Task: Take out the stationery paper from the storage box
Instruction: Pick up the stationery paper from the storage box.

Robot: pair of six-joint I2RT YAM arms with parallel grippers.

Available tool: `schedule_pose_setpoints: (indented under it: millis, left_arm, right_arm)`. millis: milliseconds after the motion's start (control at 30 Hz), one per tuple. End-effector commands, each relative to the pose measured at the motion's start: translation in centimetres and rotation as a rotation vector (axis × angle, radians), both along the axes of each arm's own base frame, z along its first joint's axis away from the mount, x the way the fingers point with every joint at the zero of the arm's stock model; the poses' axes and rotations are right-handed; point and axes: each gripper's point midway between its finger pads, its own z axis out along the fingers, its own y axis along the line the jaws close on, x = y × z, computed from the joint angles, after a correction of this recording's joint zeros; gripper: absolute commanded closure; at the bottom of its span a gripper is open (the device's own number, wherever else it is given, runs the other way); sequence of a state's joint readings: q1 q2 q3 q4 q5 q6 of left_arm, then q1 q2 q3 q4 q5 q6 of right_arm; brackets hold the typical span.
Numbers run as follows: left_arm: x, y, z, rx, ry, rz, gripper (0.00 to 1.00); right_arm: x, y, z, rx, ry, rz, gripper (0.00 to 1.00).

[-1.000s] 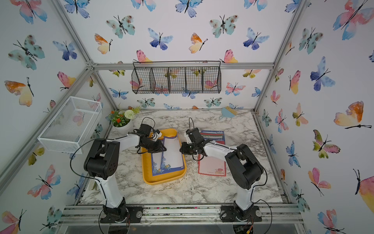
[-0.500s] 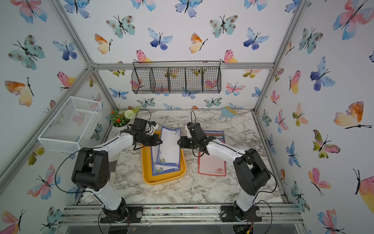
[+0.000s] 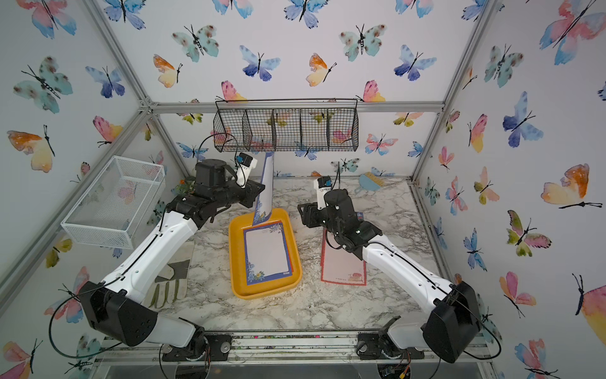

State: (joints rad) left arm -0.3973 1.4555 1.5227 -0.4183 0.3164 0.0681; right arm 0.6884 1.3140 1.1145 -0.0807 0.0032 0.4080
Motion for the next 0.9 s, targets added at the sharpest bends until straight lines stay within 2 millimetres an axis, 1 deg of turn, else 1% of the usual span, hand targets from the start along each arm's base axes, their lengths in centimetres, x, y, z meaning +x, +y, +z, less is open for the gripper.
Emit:
schedule_pose_setpoints:
  millis: [0,33,100,167,233,267,300,333,367,533,600,700,767,867]
  left_arm:
    - [0.1,-0.1,3.8,0.005,-0.141,-0.031,1.0]
    - [0.0,-0.5,4.8,-0.02,-0.173,-0.044,1.0]
    - [-0.8,-1.3,6.8,-0.083,-0.243,-0.101,1.0]
    - [-2.6,-2.3,8.5,-0.143,-0.325,-0.208,1.0]
    - [-4.9,-3.0,10.0,-0.195,-0.416,-0.312,1.0]
    - [-6.0,-3.0,10.3,-0.216,-0.439,-0.345,1.0]
    - [-7.0,-3.1,10.7,-0.241,-0.463,-0.376,1.0]
    - [-7.8,-3.1,10.8,-0.261,-0.48,-0.406,1.0]
    - [-8.4,-3.1,10.9,-0.278,-0.486,-0.421,1.0]
    - [-10.7,-3.4,10.7,-0.364,-0.455,-0.532,1.0]
    - [-11.3,-3.4,10.7,-0.393,-0.446,-0.557,1.0]
    - [-11.0,-3.1,11.1,-0.453,-0.389,-0.57,1.0]
    - [-10.6,-2.9,11.0,-0.482,-0.348,-0.587,1.0]
    - [-10.4,-2.1,10.7,-0.504,-0.334,-0.587,1.0]
  right_arm:
    - [0.0,-1.5,1.7,-0.049,-0.153,-0.032,0.4]
    - [-0.3,-1.7,2.4,-0.052,-0.187,-0.026,0.4]
    - [-0.8,-2.0,3.9,-0.053,-0.249,-0.009,0.4]
    - [-1.4,-2.0,5.6,-0.044,-0.327,0.016,0.38]
    - [-2.1,-2.3,7.1,-0.034,-0.408,0.031,0.31]
    - [-2.3,-2.4,7.5,-0.031,-0.439,0.033,0.27]
    - [-2.6,-2.6,8.0,-0.024,-0.474,0.034,0.2]
    - [-2.9,-2.6,8.4,-0.024,-0.508,0.046,0.16]
    - [-3.3,-2.4,8.8,-0.027,-0.537,0.065,0.15]
    - [-4.9,-1.6,10.3,-0.051,-0.67,0.167,0.12]
    - [-5.3,-1.5,11.0,-0.056,-0.71,0.19,0.12]
    - [-5.7,-1.4,12.0,-0.052,-0.736,0.223,0.12]
    - [-5.8,-1.6,12.7,-0.051,-0.752,0.228,0.12]
    - [-6.1,-2.0,13.6,-0.047,-0.777,0.224,0.13]
